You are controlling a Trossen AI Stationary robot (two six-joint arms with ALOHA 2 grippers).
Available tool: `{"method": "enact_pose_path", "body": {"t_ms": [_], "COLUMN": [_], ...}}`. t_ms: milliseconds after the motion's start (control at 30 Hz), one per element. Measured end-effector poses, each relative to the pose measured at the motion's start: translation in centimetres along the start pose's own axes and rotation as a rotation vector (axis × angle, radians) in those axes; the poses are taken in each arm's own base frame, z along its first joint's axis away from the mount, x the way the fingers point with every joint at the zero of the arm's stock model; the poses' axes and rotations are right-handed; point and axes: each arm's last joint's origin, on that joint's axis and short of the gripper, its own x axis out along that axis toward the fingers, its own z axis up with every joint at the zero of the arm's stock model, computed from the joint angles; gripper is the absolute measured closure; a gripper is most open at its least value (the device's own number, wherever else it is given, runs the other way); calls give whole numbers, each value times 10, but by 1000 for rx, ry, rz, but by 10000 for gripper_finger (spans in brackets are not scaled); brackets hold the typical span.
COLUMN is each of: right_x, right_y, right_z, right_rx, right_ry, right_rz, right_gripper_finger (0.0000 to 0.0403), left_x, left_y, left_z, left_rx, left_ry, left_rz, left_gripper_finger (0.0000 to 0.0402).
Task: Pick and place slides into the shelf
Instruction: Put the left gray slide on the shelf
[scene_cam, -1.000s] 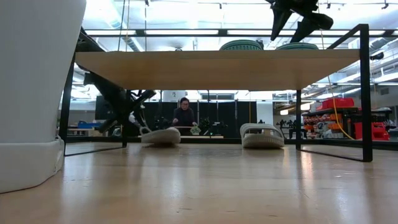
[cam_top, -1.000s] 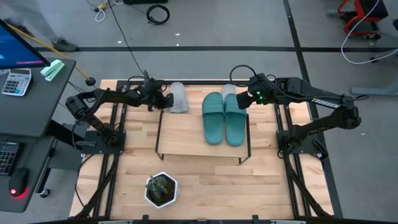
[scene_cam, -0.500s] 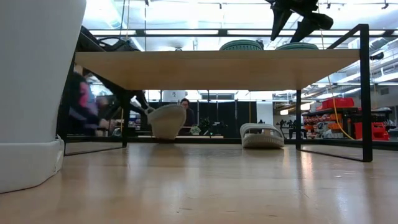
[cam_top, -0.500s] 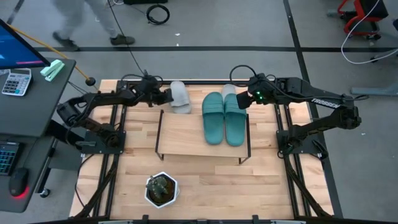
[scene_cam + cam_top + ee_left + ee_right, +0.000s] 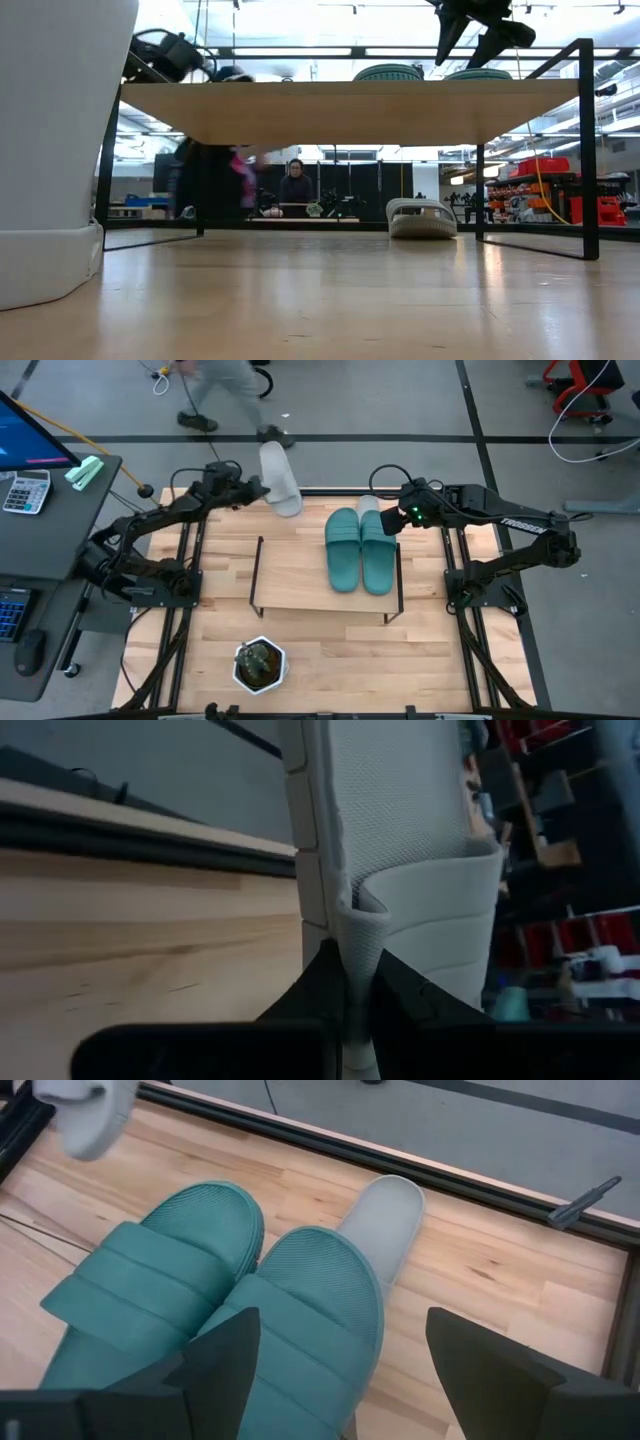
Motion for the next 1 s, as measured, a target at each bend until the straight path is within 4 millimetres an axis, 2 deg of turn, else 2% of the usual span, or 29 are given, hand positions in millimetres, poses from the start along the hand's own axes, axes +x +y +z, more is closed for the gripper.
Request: {"method": "enact_pose_path", "body": {"t_ms": [167,333,500,700,1000], "right_x": [0,0,0,0,0], "right_y": [0,0,0,-1,-2], "right_z": [0,0,0,-1,-2], "right_rx": [-4,-10,-27,-38,-74], "right_ry": [-4,-5,-5,6,13], "right_rz": [-3,-4,-6,-19,-26], "right_gripper_finger": [110,110,110,110,110], "left_x": [-7,-9,-15,-32,-73], "left_y": [-17,-38,-64,-92,-130], "left_z": [14,19,21,20,19], "left_rx": [13,32,96,163,146], "left_ry": [21,73,160,286,292], "left_rz": [-92,-153,-124,-22,-11], "left_gripper_finger": [375,375,375,375,375]}}
